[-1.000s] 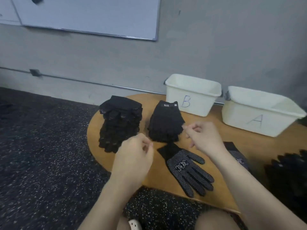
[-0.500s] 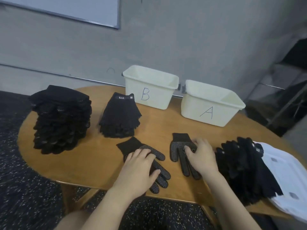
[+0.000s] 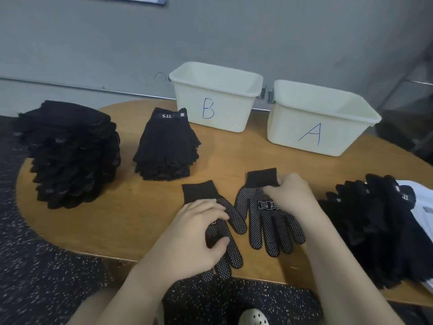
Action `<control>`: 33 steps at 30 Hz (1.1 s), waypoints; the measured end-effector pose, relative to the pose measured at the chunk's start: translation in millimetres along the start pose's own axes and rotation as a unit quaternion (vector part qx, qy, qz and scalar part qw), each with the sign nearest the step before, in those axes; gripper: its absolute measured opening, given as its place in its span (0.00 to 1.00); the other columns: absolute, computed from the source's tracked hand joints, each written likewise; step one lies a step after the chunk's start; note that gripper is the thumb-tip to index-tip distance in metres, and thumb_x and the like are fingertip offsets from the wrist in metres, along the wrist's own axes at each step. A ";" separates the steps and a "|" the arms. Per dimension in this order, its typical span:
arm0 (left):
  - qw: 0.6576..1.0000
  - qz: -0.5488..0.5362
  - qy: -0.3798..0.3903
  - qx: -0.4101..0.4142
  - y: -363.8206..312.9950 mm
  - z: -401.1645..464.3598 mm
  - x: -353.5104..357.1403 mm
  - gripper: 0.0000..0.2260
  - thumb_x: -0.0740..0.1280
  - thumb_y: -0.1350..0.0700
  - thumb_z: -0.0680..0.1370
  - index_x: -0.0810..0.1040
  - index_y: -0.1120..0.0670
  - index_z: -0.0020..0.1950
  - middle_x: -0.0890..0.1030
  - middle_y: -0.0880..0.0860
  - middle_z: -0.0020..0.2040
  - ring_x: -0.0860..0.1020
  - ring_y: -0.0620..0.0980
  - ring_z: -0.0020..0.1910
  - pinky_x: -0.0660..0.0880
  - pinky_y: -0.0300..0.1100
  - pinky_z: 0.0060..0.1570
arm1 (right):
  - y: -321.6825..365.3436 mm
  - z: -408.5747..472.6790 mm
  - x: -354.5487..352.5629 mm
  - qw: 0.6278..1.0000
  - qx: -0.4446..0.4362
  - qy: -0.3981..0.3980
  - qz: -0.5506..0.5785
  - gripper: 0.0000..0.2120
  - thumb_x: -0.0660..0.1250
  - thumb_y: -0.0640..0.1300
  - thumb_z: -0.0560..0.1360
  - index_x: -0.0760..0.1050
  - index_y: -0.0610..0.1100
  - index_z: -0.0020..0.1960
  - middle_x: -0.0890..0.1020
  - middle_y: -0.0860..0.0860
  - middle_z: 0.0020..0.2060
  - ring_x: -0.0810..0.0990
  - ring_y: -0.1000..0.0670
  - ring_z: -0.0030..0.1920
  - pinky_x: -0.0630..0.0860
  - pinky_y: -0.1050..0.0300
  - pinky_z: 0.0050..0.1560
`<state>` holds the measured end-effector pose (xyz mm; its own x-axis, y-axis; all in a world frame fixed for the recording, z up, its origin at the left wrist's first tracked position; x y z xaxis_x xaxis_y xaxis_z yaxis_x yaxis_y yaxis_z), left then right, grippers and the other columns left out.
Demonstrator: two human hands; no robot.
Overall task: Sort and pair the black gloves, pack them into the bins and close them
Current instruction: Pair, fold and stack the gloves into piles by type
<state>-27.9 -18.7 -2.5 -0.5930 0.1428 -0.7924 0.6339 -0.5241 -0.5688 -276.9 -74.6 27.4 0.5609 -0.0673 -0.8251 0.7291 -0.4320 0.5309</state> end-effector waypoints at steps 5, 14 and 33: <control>0.990 -0.085 -0.109 -0.031 -14.7 2.5 -10.5 0.12 0.65 0.47 0.81 0.82 0.46 0.63 0.79 0.35 0.57 0.75 0.34 0.62 0.69 0.30 0.63 | 17.6 -37.7 -8.0 0.971 -0.136 0.053 0.192 0.14 0.73 0.49 0.77 0.75 0.41 0.41 0.84 0.47 0.35 0.81 0.49 0.34 0.75 0.56 0.37; 0.878 -0.431 -0.115 -0.172 -12.4 7.7 -17.3 0.20 0.70 0.44 0.78 0.82 0.61 0.55 0.84 0.64 0.52 0.82 0.66 0.56 0.76 0.69 0.61 | 42.8 -80.6 9.1 0.899 -0.288 0.251 0.215 0.06 0.72 0.43 0.79 0.83 0.48 0.56 0.87 0.53 0.49 0.85 0.54 0.49 0.79 0.62 0.51; 0.836 -0.498 -0.116 -0.196 25.4 -1.7 -23.7 0.10 0.66 0.56 0.85 0.83 0.58 0.49 0.87 0.56 0.50 0.85 0.54 0.47 0.82 0.49 0.45 | 37.8 -55.4 33.0 0.886 -0.176 0.324 0.280 0.06 0.74 0.53 0.76 0.87 0.53 0.47 0.88 0.49 0.50 0.87 0.52 0.51 0.75 0.54 0.59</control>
<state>3.0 -34.0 1.4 -0.9756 0.1536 0.1570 -0.1460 0.0810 -0.9860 -209.1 -43.3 30.9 0.8977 0.3979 -0.1894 0.2786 -0.1794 0.9435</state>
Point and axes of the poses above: each hand's wrist, its own z-axis towards the middle knuckle, its own x-axis out of the palm, y = z × x, the point moved 2 cm from there along z, towards the middle knuckle
